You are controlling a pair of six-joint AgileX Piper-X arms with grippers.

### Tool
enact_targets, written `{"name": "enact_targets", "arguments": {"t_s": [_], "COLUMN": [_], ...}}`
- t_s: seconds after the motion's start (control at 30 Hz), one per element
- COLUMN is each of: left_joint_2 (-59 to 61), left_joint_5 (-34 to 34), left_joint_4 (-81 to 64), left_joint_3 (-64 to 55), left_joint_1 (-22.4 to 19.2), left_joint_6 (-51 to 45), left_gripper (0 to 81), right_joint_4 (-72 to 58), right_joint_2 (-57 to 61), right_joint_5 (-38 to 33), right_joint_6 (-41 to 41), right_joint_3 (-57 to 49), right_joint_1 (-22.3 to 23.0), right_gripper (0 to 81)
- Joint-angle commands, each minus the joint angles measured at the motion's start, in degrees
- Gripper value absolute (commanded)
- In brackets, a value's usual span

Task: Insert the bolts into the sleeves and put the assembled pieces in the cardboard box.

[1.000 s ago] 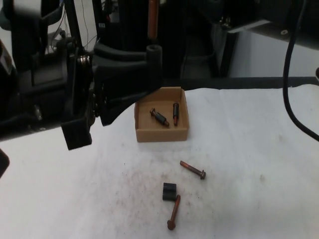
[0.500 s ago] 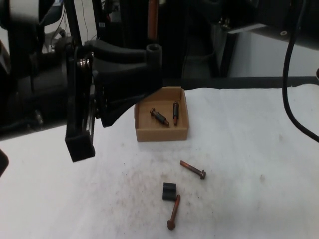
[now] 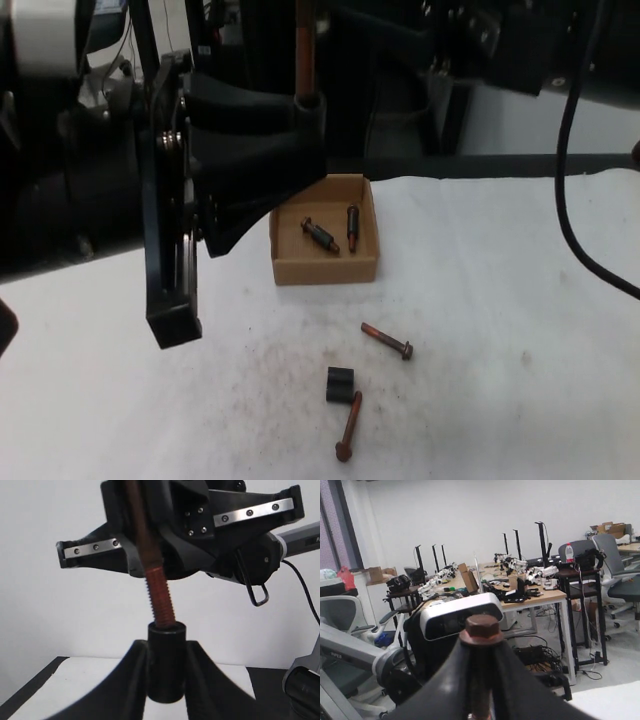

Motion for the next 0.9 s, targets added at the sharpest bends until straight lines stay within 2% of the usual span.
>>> {"name": "enact_targets", "arguments": {"t_s": [0.0,0.4,0.63,0.87], "left_joint_2": [-0.1,-0.2,-0.5,-0.5], "left_joint_5": [-0.3,-0.7,-6.6,-6.8], "left_joint_4": [-1.3,-2.8,-7.4,-7.1], "left_joint_3": [-0.7,-0.7,-0.7,-1.8], "left_joint_1": [0.1,0.1,0.1,0.1], "left_joint_6": [-0.5,-3.3,-9.4,-9.6], "left_gripper": [0.0,0.0,0.0,0.0], "right_joint_4": [2.7,3.1,3.1,3.1], "right_joint_2": [0.0,0.0,0.0,0.0], "right_joint_5": [0.1,-0.2,-0.8,-0.8], "right_joint_6": [-1.5,-4.5,-4.5,-6.7], "right_joint_3": [-0.1,-0.1,-0.1,-0.1], "right_joint_1": [0.1,0.0,0.0,0.0], "right_gripper": [0.9,0.9,0.9,0.9]}}
